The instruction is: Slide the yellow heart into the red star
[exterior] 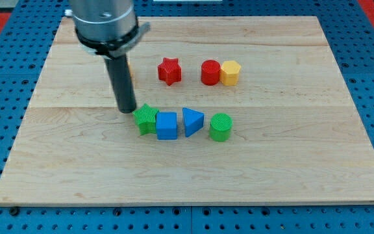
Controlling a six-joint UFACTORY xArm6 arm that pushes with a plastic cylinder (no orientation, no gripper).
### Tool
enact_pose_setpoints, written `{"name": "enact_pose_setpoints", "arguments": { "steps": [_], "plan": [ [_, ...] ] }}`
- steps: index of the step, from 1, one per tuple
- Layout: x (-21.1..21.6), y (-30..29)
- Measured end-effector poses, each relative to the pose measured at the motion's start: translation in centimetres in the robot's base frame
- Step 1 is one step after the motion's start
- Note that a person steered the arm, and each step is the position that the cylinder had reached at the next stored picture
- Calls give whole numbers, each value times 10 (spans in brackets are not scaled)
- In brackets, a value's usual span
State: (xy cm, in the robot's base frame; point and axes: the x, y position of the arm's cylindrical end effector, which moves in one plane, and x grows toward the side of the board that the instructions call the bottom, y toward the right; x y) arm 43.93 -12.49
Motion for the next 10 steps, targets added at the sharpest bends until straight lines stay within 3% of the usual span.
{"name": "enact_pose_setpoints", "arguments": {
  "steps": [2,4,10],
  "plan": [
    [-47,-54],
    [-81,-54],
    [-81,12]
  ]
}}
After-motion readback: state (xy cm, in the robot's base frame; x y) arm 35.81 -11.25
